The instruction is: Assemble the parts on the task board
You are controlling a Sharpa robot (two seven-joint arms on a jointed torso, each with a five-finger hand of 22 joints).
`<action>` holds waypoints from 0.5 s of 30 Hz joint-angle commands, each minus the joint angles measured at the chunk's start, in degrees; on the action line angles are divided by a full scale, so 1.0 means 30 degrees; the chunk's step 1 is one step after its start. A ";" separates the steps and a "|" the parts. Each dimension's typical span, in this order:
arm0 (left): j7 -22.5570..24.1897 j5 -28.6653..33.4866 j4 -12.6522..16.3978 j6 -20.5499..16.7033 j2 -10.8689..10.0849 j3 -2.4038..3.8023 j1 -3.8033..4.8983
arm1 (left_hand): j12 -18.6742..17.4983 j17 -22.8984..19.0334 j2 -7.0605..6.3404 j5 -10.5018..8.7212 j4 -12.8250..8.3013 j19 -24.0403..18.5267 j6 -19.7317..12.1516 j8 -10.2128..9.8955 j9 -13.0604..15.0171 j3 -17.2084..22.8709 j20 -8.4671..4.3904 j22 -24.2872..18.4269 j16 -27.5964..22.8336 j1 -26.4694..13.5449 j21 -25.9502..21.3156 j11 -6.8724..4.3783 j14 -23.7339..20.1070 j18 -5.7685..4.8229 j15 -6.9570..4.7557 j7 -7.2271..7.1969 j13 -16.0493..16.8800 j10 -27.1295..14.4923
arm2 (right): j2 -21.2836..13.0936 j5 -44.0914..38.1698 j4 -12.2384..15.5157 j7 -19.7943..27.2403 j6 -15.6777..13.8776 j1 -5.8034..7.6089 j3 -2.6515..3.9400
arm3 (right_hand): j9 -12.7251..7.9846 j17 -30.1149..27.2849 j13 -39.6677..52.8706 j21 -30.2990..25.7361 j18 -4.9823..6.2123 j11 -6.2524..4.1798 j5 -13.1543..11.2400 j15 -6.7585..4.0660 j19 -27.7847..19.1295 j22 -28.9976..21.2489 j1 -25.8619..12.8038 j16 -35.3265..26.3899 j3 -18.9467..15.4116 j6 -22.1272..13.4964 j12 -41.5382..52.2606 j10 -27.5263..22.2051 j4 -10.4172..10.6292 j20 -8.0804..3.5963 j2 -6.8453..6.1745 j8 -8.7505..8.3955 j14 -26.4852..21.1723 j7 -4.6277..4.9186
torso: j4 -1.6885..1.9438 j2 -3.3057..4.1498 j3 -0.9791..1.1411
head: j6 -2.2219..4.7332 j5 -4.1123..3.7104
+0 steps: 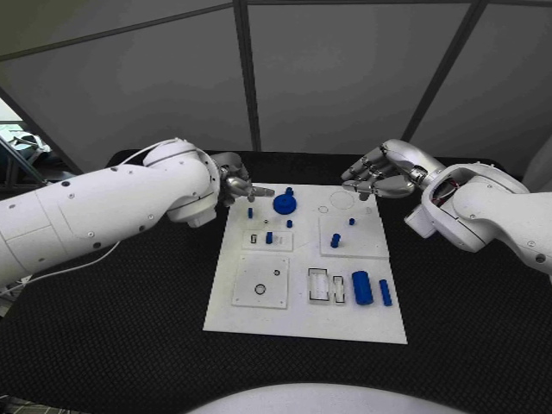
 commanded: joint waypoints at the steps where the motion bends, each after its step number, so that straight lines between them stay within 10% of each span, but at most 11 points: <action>1: -0.0318 0.0815 -0.1688 0.2459 0.0638 -0.0043 0.0535 | -0.0240 -0.0017 0.0184 -0.0028 0.0017 0.1361 -0.0283 -0.0441 -0.0465 -0.0538 0.0216 0.3840 -0.0069 0.0187 -0.0135 0.0076 -0.0002 -0.1007 0.0178 0.0096 -0.0297 -0.0287 | 0.0083 -0.0038 -0.0058 0.0192 0.0009 0.0044 0.0016 | -0.0015 0.0028 -0.0034 -0.0111 0.0071 0.0077 0.0121 0.0075 0.0126 -0.0035 -0.0195 -0.0068 -0.0015 -0.0019 -0.0086 -0.0003 0.0049 0.0040 0.0001 -0.0123 0.0051 0.0109 | -0.0007 -0.0007 0.0010 | 0.0040 0.0105; 15: 0.0618 0.0843 -0.6971 0.4276 0.3396 -0.1099 0.1115 | -0.0107 0.0008 0.0710 0.0022 -0.0062 0.1333 -0.0234 -0.1253 -0.1711 -0.1439 0.0378 0.3804 -0.0081 0.1346 -0.0195 0.0254 -0.0002 -0.0991 0.0319 0.0315 -0.0337 -0.0317 | 0.0253 -0.0065 -0.0103 0.0182 0.0023 0.0044 0.0016 | -0.0013 0.0043 -0.0053 -0.0145 0.0078 0.0061 0.0144 0.0063 0.0158 -0.0059 -0.0117 -0.0096 0.0016 -0.0015 -0.0084 -0.0003 0.0002 0.0034 0.0012 -0.0120 0.0067 0.0097 | -0.0166 0.0128 -0.0022 | 0.0148 0.0259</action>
